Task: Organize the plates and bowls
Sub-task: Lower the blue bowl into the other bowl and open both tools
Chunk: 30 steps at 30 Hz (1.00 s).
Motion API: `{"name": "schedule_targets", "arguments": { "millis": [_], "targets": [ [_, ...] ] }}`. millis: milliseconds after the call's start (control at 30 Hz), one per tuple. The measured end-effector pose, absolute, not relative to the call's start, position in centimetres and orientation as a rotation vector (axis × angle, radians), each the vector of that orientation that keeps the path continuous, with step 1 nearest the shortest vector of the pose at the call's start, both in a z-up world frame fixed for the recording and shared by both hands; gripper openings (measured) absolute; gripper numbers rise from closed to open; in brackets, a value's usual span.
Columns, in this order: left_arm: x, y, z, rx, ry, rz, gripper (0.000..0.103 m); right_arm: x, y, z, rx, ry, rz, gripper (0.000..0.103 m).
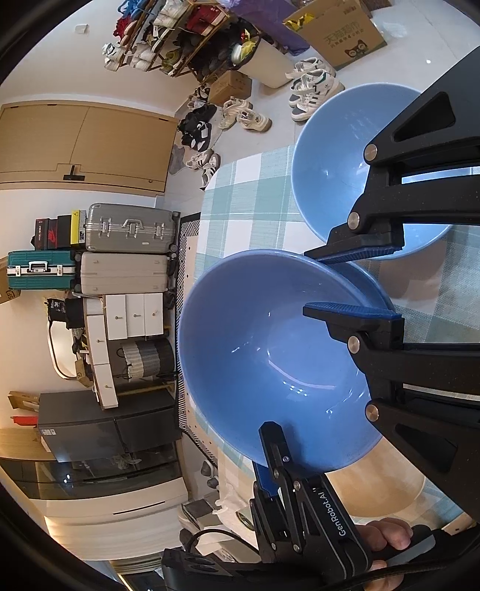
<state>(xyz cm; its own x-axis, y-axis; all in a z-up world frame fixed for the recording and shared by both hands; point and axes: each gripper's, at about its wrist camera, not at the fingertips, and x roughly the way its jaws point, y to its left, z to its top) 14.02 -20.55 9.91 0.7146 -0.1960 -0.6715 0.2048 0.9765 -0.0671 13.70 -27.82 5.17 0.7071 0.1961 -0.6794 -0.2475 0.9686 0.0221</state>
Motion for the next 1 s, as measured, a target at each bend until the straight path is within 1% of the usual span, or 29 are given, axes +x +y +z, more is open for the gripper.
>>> {"name": "schedule_targets", "arguments": {
  "millis": [467,1000],
  "targets": [
    [15.9,-20.5,6.4,0.051,0.768,-0.198,0.017,14.4,-26.6,3.4,-0.114,0.764,0.225,0.021],
    [18.4,-21.3,3.0,0.148,0.774,-0.151,0.018,15.0,-24.8,0.8,-0.226,0.755,0.17,0.023]
  ]
}}
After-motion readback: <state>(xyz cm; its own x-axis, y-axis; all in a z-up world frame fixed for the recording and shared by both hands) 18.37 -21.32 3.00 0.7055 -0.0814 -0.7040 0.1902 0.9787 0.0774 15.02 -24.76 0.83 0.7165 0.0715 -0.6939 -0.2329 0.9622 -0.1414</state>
